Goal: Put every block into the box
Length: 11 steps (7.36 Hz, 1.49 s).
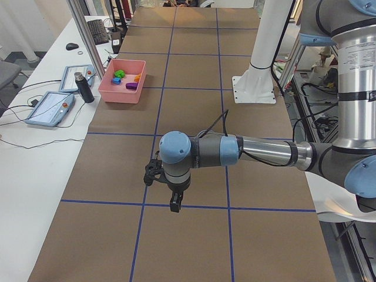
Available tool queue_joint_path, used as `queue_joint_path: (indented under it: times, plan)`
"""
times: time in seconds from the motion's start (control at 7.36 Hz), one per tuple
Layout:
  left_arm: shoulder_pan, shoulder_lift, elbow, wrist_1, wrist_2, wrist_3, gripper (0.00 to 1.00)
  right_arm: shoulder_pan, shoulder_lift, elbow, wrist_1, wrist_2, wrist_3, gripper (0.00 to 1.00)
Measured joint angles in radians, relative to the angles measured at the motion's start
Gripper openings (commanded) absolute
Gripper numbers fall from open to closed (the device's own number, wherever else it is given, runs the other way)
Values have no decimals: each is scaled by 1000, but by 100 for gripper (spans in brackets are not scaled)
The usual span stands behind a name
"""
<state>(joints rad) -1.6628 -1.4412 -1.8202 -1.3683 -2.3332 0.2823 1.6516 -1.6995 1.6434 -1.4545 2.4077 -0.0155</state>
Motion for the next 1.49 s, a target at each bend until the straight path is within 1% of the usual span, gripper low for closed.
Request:
queue_joint_path:
  times: [0.68,1.09,1.49]
  plan:
    - [0,-3,-3,0,0,-1,100,24,0,61,-3,6,4,100]
    - [3,-6,-11,-2,2,-91,100,25,2,81,-38,30,21,100]
    - [24,-4,23,-58,6,-114,100,25,-3,82,-54,46,23,100]
